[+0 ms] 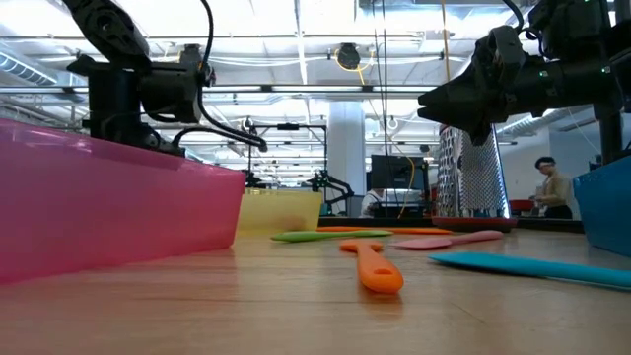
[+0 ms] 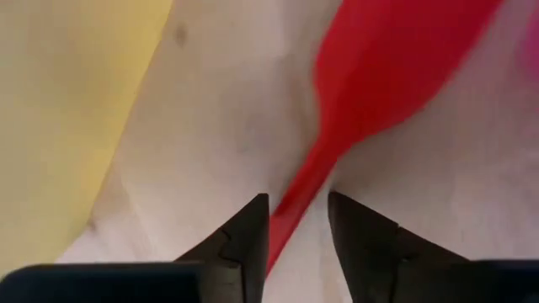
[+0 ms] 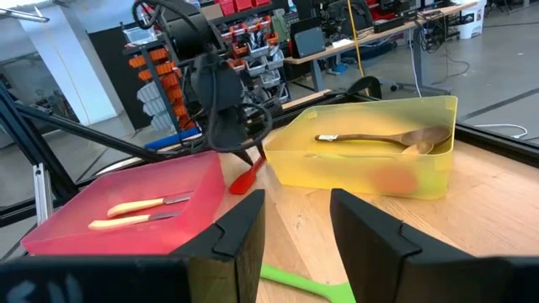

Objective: Pick & Place Kitchen Items
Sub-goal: Put the red spatula into the blue bin

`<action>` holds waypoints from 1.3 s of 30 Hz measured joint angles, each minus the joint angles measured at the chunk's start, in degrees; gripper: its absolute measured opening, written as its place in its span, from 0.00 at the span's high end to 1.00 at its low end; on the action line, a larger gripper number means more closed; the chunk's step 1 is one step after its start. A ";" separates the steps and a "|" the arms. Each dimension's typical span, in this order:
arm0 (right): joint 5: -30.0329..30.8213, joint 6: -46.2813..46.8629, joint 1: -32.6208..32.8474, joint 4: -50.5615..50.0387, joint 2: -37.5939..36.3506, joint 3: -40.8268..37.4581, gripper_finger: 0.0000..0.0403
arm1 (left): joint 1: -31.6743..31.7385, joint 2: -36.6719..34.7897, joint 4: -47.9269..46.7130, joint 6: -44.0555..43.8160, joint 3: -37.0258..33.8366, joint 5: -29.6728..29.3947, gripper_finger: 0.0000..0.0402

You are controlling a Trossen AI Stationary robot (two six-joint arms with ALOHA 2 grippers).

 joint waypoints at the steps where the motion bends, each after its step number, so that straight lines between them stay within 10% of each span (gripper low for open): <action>1: 0.00 -0.01 0.00 -0.02 0.01 0.00 0.67 | -0.44 0.00 0.69 0.32 0.00 1.07 0.66; 15: 0.02 -0.20 0.00 -0.04 0.01 0.00 0.67 | -1.29 -0.26 3.93 -3.51 -0.59 2.79 0.97; 39: 0.02 -0.20 0.00 0.00 0.01 0.00 0.67 | -10.41 -1.33 12.70 -13.15 0.01 6.56 0.96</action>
